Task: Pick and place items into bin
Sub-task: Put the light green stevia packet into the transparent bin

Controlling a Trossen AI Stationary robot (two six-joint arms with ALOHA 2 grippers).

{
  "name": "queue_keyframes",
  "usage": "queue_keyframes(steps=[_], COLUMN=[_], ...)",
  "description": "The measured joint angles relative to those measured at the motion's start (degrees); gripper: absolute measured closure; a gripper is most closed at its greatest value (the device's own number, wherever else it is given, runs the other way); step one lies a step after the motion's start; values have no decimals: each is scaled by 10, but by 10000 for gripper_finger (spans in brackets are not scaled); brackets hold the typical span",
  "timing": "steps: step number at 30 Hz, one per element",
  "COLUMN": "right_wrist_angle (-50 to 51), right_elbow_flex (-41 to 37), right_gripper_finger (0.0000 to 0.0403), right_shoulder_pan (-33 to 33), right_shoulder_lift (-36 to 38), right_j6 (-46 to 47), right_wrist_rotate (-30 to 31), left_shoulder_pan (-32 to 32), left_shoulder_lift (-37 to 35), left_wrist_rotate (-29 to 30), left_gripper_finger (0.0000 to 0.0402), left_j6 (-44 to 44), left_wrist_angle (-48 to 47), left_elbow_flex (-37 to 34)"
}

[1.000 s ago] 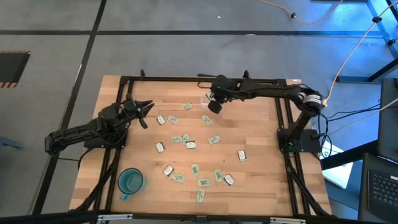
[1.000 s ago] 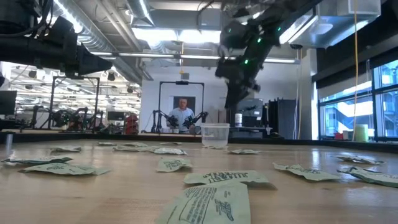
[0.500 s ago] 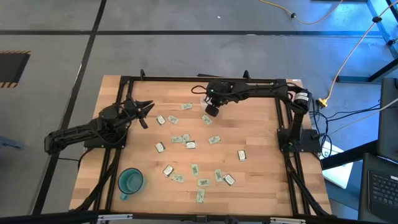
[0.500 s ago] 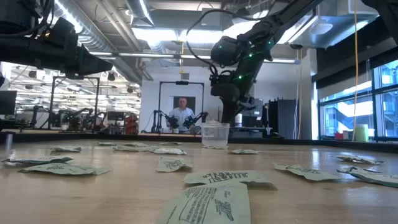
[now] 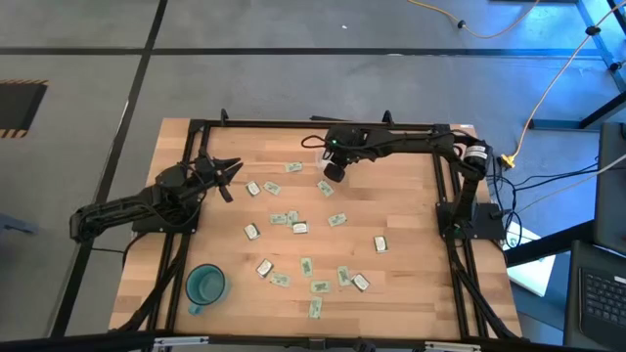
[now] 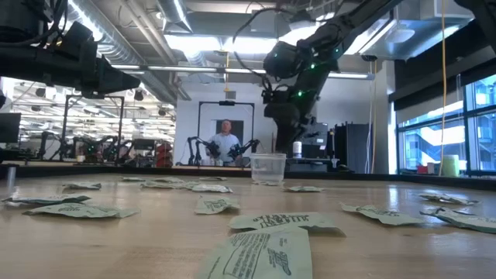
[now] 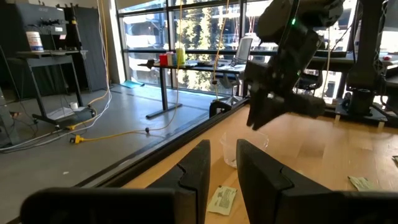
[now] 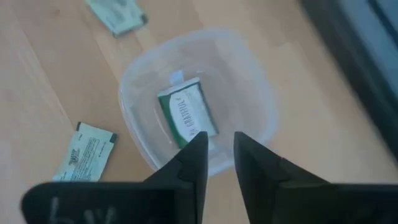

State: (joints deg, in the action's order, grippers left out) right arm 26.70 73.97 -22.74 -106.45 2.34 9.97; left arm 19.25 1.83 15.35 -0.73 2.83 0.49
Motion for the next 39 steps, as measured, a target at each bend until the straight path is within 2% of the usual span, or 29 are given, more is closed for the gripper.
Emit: queue_keyframes(steps=[8,15,23,28,33,39], right_wrist_angle=[42,109,86,48,8,2], right_elbow_flex=[0,-1,-47,-86,-119,-136], right_gripper_finger=[317,317,317,317,317,317], right_shoulder_pan=[54,146,230,245,244,241], right_shoulder_lift=[64,69,69,69,69,69], right_j6=[-48,-59,-40,-25,-24,-12], right_wrist_rotate=[-11,-11,-32,-44,-83,-86], left_shoulder_pan=[0,0,0,0,0,0], left_shoulder_lift=[0,0,0,0,0,0], left_wrist_rotate=[0,0,0,0,0,0], left_gripper_finger=[329,329,329,329,329,329], left_j6=[0,0,0,0,0,0], left_wrist_angle=[0,0,0,0,0,0], left_elbow_flex=[0,0,0,0,0,0])
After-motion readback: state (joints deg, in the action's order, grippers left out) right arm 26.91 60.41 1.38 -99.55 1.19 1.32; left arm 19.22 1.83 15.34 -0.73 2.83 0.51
